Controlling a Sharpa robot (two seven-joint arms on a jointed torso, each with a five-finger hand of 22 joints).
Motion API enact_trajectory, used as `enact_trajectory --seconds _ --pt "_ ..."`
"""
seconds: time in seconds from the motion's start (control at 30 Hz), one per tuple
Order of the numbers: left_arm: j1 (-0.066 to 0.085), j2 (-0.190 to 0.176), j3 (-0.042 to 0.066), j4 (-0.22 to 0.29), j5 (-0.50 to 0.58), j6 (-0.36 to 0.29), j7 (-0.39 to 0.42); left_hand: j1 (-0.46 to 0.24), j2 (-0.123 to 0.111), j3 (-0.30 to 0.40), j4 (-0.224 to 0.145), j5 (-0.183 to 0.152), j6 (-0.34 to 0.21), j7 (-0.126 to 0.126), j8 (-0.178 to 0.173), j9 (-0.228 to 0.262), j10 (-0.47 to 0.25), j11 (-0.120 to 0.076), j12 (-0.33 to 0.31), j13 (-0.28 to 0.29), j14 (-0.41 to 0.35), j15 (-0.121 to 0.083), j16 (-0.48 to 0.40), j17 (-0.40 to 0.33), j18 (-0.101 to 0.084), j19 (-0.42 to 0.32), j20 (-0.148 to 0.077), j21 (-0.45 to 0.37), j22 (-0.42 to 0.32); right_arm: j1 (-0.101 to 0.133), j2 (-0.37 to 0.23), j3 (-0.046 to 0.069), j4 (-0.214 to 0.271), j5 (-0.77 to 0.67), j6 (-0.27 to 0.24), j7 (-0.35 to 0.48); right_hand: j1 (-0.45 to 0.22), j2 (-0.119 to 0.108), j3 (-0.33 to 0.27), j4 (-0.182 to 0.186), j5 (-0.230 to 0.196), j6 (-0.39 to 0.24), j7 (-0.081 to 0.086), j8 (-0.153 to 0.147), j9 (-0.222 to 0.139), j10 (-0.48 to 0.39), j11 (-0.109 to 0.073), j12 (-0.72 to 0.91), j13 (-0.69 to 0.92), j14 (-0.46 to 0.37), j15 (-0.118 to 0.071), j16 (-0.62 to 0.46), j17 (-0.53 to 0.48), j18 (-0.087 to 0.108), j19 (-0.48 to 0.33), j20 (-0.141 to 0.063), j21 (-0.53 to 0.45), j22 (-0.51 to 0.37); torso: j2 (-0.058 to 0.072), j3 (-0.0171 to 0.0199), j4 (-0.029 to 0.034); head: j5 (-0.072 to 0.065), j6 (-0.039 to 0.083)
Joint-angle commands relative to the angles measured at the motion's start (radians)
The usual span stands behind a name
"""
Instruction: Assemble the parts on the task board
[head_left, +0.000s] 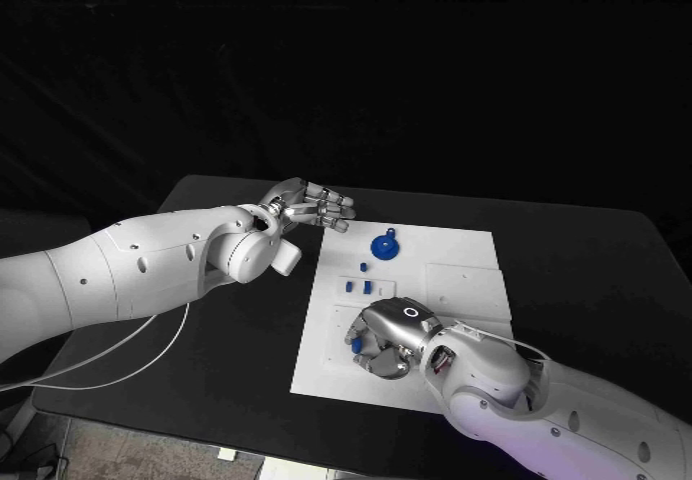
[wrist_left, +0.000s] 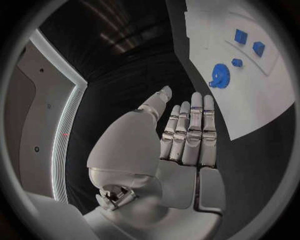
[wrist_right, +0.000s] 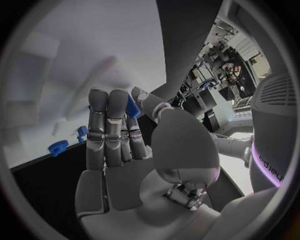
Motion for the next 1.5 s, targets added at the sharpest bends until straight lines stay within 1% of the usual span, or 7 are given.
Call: enact_trajectory --seconds 0.03,0.4,0.73,1.07,1.2,1.4,1.5 --pt "0.001 0.001 0.001 0.000 0.004 0.014 0.004 0.004 0.008 0.003 0.001 -0.002 -0.008 0.002 0.002 0.002 -0.008 0.002 -0.003 0.000 -0.002 0.003 -0.003 0.001 0.003 -0.005 0.001 0.005 -0.001 -0.003 -0.001 -0.003 -0.003 0.031 -0.015 0.017 0.022 -0.009 -0.060 0.008 0.004 -0.033 -0.006 0.002 -0.001 -0.053 0.012 0.001 -0.002 -0.007 0.012 -0.004 -0.010 0.020 0.015 0.014 -0.060 -0.003 0.000 0.0002 -0.0001 -0.001 -0.001" --pt "0.001 0.003 0.001 -0.003 0.003 0.016 0.005 0.001 0.005 -0.006 0.003 -0.002 -0.009 0.002 0.002 0.002 -0.010 0.003 -0.003 0.000 -0.005 0.004 -0.003 0.001 0.003 -0.005 0.003 0.002 -0.006 -0.003 -0.006 -0.003 0.006 0.054 -0.117 0.025 0.128 -0.057 -0.232 0.161 0.023 -0.128 -0.037 0.002 -0.002 -0.206 0.047 0.011 0.000 -0.045 0.036 -0.014 -0.067 0.046 0.011 0.040 -0.204 -0.087 0.000 0.0001 0.0008 -0.007 0.006" --pt "0.001 0.005 0.001 -0.007 0.003 0.020 0.005 0.001 0.005 -0.006 0.003 -0.002 -0.009 0.002 0.002 0.002 -0.010 0.003 -0.003 0.000 -0.005 0.004 -0.003 0.001 0.003 -0.005 0.003 0.002 -0.006 -0.002 -0.035 0.008 0.046 0.123 -0.219 0.040 0.116 -0.038 -0.228 0.167 0.047 -0.132 -0.029 0.001 -0.002 -0.150 0.032 0.023 -0.001 -0.026 0.026 0.003 -0.076 0.043 0.036 0.031 -0.201 -0.091 -0.001 0.0004 -0.0008 -0.025 0.018" --pt "-0.002 0.007 0.001 -0.023 -0.022 0.008 0.030 -0.007 0.011 -0.009 0.010 0.006 -0.004 -0.001 0.003 0.002 -0.004 0.001 -0.003 0.000 -0.004 0.003 -0.003 0.002 0.003 -0.001 0.003 -0.001 -0.013 -0.001 -0.104 0.110 0.070 0.380 -0.211 0.016 0.023 0.000 0.043 0.124 0.036 -0.034 0.007 0.006 0.003 0.136 -0.036 0.012 0.006 0.001 -0.017 0.029 -0.047 0.001 0.035 -0.008 -0.033 -0.024 -0.010 0.0103 -0.0086 -0.054 0.038" --pt "-0.006 0.004 0.000 -0.032 -0.021 -0.012 0.068 -0.018 0.018 -0.002 0.025 0.010 0.020 -0.009 0.005 0.002 0.020 -0.008 -0.003 -0.001 0.007 -0.002 -0.001 0.005 0.003 0.006 -0.001 0.000 -0.015 0.007 -0.159 0.149 0.054 0.445 -0.119 0.012 0.006 0.022 -0.003 0.105 -0.021 0.029 -0.018 0.004 0.015 0.230 -0.071 0.022 0.023 0.000 -0.038 0.012 -0.050 -0.025 0.026 -0.031 -0.067 -0.031 -0.023 0.0177 -0.0158 -0.057 0.042" --pt "-0.017 0.003 -0.001 -0.053 -0.009 -0.006 0.099 -0.019 0.022 0.014 0.035 0.004 0.066 -0.024 0.002 0.002 0.037 -0.014 -0.003 -0.001 0.012 -0.005 -0.002 0.007 0.000 0.010 -0.005 0.001 -0.019 0.045 -0.232 0.166 -0.014 0.626 0.003 0.019 -0.028 0.032 -0.196 0.151 0.069 0.012 -0.024 0.005 0.010 0.273 -0.095 0.121 0.147 0.001 -0.056 -0.017 -0.055 -0.045 0.028 -0.050 -0.149 -0.076 -0.041 0.0232 -0.0223 -0.072 0.032" --pt "-0.027 0.001 -0.001 -0.056 -0.005 -0.001 0.108 -0.023 0.023 0.023 0.042 0.000 0.066 -0.027 0.001 0.002 0.133 -0.045 -0.004 -0.002 0.045 -0.022 0.007 0.015 -0.004 0.020 -0.016 0.006 -0.018 0.059 -0.268 0.169 -0.032 0.701 0.063 -0.005 -0.041 0.050 -0.315 0.192 0.146 0.029 -0.037 0.002 0.015 0.239 -0.116 0.355 0.395 0.011 -0.065 0.054 0.016 -0.063 0.051 -0.063 0.119 0.010 -0.050 0.0243 -0.0231 -0.085 0.029"
